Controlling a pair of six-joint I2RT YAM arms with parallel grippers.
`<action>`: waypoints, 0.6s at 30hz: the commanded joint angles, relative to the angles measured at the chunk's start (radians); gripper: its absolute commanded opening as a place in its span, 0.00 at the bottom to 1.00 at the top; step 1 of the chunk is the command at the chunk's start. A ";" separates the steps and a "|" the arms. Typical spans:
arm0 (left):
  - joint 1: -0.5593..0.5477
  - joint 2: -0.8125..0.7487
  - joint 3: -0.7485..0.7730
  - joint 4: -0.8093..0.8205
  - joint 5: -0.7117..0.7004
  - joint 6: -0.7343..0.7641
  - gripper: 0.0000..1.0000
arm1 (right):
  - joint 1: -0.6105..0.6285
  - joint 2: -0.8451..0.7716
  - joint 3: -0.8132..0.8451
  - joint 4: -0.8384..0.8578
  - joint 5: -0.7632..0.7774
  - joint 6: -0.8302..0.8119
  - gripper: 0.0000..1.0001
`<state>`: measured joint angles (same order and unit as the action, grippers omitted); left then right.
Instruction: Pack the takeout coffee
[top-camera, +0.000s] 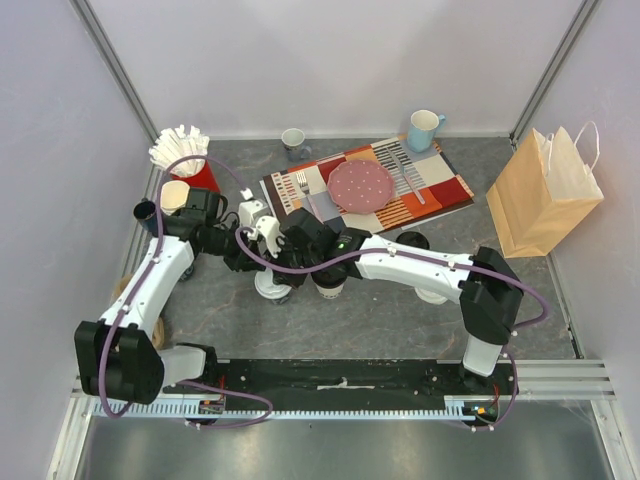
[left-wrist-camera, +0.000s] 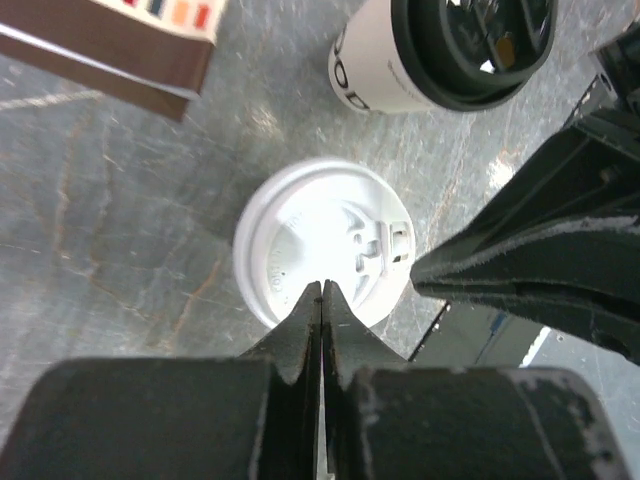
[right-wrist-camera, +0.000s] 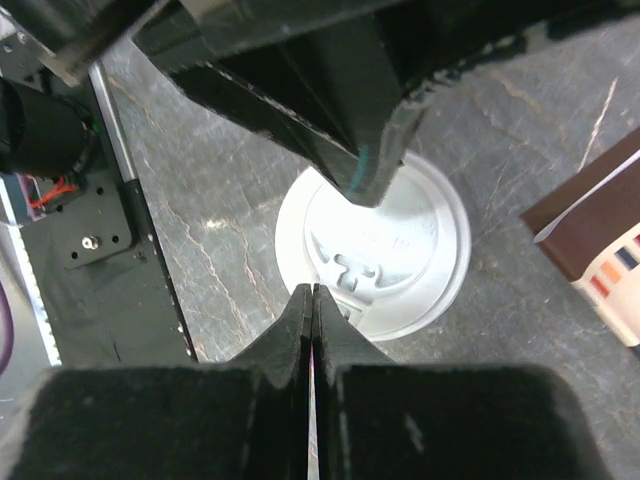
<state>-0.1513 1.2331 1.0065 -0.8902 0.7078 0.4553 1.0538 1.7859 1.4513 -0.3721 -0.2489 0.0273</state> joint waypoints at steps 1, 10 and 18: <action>-0.040 0.040 -0.071 -0.015 -0.020 0.088 0.02 | -0.005 0.039 -0.095 0.074 -0.003 0.033 0.00; -0.040 0.040 -0.059 -0.007 -0.010 0.080 0.02 | -0.021 0.033 -0.074 0.078 -0.007 0.034 0.00; -0.040 -0.020 0.037 -0.062 0.074 0.068 0.02 | -0.021 -0.013 0.055 0.025 -0.026 0.005 0.00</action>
<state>-0.1616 1.2816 0.9665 -0.9047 0.6827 0.4656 1.0389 1.8050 1.4170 -0.3729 -0.2840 0.0326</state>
